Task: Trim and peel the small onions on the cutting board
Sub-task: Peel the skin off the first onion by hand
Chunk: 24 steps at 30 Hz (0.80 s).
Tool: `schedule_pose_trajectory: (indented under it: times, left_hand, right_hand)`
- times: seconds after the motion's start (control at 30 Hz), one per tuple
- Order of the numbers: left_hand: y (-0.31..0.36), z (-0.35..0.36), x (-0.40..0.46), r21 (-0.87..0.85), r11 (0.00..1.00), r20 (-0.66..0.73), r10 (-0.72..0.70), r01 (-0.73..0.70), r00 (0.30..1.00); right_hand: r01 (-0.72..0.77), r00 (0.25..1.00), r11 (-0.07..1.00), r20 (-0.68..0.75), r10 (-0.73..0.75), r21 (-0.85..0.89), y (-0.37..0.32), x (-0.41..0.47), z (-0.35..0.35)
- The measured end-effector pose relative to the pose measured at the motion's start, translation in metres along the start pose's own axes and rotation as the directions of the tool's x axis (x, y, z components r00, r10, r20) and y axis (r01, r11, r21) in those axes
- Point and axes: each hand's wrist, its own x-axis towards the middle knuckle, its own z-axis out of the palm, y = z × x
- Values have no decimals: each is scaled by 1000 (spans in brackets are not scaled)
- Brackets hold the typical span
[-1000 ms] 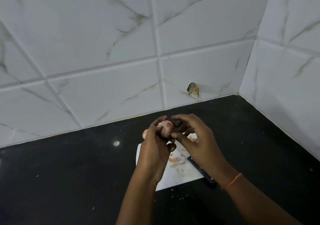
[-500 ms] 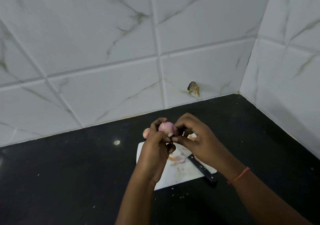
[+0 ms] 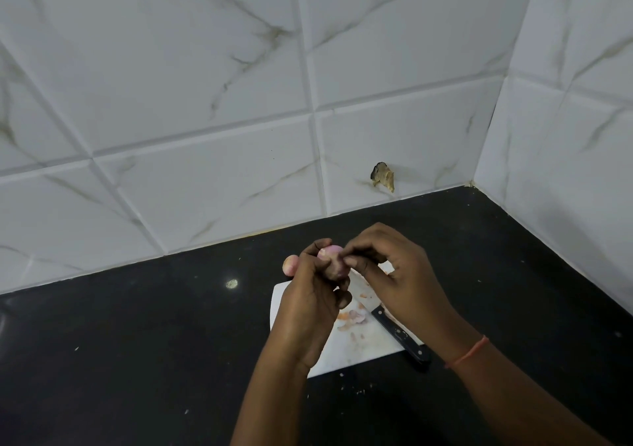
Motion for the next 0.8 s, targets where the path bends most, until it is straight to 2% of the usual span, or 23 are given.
schedule_pose_trajectory:
  times: [0.2,0.4,0.5,0.63,0.8]
  left_hand:
    - [1,3,1,-73,997,-23,8,-10,1000]
    - [0,1,5,-164,986,-73,14,-26,997]
    - [-1,-1,5,-265,964,-85,-12,-11,996]
    - [-1,-3,5,-284,959,-136,-37,-3,990]
    - [-2,-7,8,-152,986,-245,24,-63,969]
  right_hand:
    - [-21,1000,999,14,22,-28,3,-3,1]
    - [-20,988,996,150,32,-82,4,-5,-5]
    - [-20,985,995,166,36,-101,6,-2,-11]
    - [-63,992,992,99,74,-107,7,-1,-17]
    - [-205,972,979,-123,202,-16,8,-3,-12]
